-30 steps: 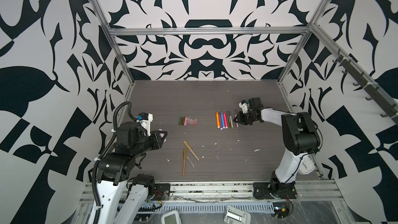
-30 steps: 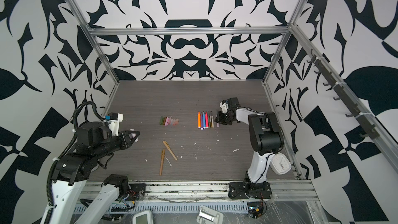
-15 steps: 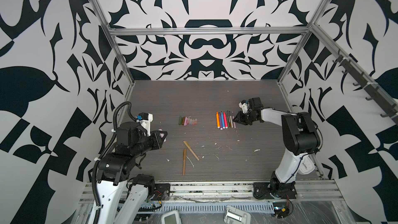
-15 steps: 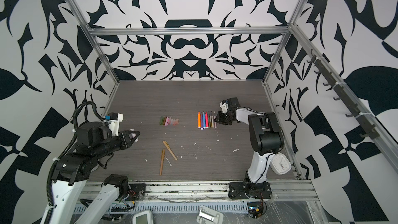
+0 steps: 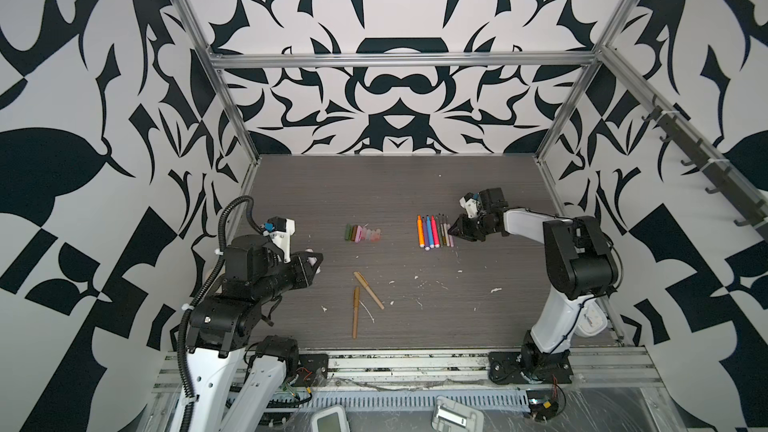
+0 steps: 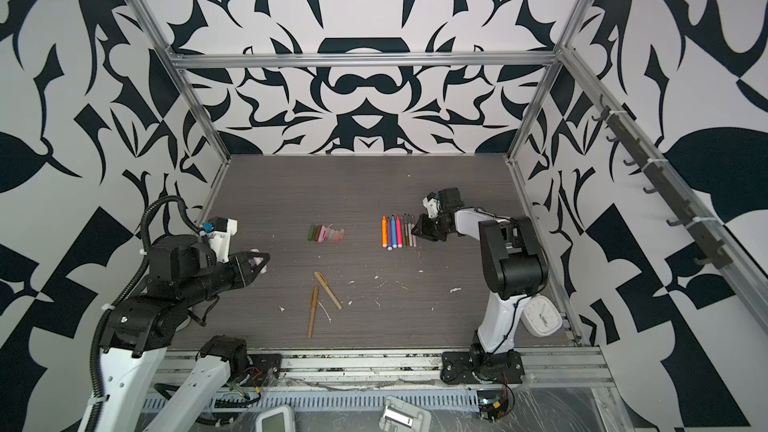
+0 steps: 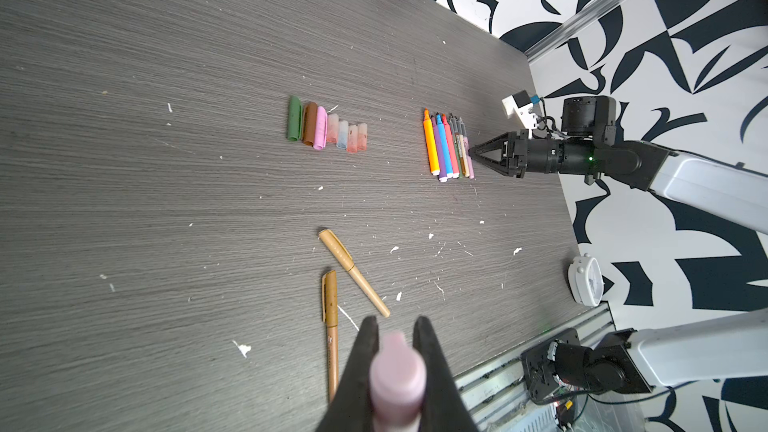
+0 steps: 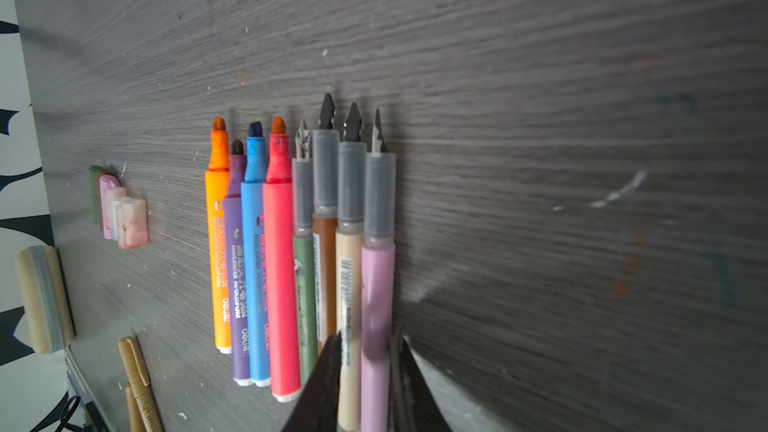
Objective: Open the pen caps
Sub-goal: 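Lay the pink pen beside the cream pen and push it against the group, then withdraw the opened right gripper while the left carries the pink cap to the caps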
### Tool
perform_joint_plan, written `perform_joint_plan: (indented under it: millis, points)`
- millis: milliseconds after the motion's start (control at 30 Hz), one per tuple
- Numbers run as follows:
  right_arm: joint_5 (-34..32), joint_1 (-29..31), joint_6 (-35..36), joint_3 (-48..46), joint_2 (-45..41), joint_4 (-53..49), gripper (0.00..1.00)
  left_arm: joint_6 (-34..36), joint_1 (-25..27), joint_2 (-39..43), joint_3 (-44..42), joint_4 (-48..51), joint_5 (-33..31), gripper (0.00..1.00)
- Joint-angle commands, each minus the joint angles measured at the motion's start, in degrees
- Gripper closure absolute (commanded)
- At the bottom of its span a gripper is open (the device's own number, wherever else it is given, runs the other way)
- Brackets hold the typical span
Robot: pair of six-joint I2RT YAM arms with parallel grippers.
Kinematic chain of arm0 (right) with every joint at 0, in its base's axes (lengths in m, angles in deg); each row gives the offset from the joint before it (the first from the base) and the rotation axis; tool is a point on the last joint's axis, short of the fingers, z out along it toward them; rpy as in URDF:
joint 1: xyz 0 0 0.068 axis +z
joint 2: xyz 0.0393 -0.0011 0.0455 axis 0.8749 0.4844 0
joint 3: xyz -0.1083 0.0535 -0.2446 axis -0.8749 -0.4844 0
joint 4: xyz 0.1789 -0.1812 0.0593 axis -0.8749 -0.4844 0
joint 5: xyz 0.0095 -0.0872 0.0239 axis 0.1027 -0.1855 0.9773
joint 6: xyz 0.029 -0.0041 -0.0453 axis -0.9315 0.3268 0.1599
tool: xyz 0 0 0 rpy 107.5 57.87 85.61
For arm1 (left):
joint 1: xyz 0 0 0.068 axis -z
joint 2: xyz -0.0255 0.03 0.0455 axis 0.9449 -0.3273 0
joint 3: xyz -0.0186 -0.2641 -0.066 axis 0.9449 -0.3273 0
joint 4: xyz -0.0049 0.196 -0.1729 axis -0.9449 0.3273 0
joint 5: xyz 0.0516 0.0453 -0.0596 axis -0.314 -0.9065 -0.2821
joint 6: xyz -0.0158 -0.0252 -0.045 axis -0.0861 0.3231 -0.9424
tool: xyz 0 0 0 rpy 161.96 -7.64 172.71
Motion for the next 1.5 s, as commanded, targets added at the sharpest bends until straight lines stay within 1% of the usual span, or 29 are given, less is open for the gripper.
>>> perform_joint_plan:
  millis: [0,200,400,567,667,767,900,1000,1167,1333,1467]
  points:
    - [0.5,0.0,-0.4,1.4,-2.6,0.7,0.76,0.4,-0.3,0.0,-0.9,0.3,-0.3,1.00]
    - [-0.1,0.0,-0.2,1.5,-3.1,0.3,0.71,0.3,-0.3,0.0,-0.9,0.3,-0.5,1.00]
    - [-1.5,-0.2,-0.2,0.9,-5.7,-0.3,0.68,0.2,-0.3,-0.3,-0.9,0.4,-0.8,1.00]
    - [-2.1,-0.2,-1.1,-2.7,-12.3,0.2,0.67,0.1,-0.3,-0.2,-0.9,0.5,-1.1,1.00]
    - [-2.0,-0.1,-0.4,-4.9,-16.6,-1.7,0.68,0.1,-0.3,-0.1,-1.0,0.5,-1.3,1.00]
    - [-1.0,-0.2,-0.4,-7.8,-20.9,-3.0,0.68,0.1,-0.3,-0.3,-0.9,0.5,-1.3,1.00]
    - [0.5,0.3,-2.0,-12.8,-25.5,-2.6,0.69,0.1,-0.3,-0.6,-0.9,0.7,-1.2,1.00]
    - [-0.3,3.3,-2.8,-15.2,-28.2,-2.9,0.69,0.0,-0.3,-0.9,-0.9,0.6,-1.1,1.00]
    - [-6.7,13.6,-3.3,-18.1,-31.7,-4.0,0.69,-0.1,-0.3,-3.2,-1.0,0.6,-1.3,1.00]
    - [-12.7,22.8,-4.3,-23.2,-36.9,-4.8,0.69,-0.1,-0.3,-10.7,-0.4,1.6,-1.4,1.00]
    - [-15.9,28.3,-6.6,-28.4,-43.6,-6.0,0.68,0.3,-1.3,-17.7,1.0,2.0,-0.5,1.00]
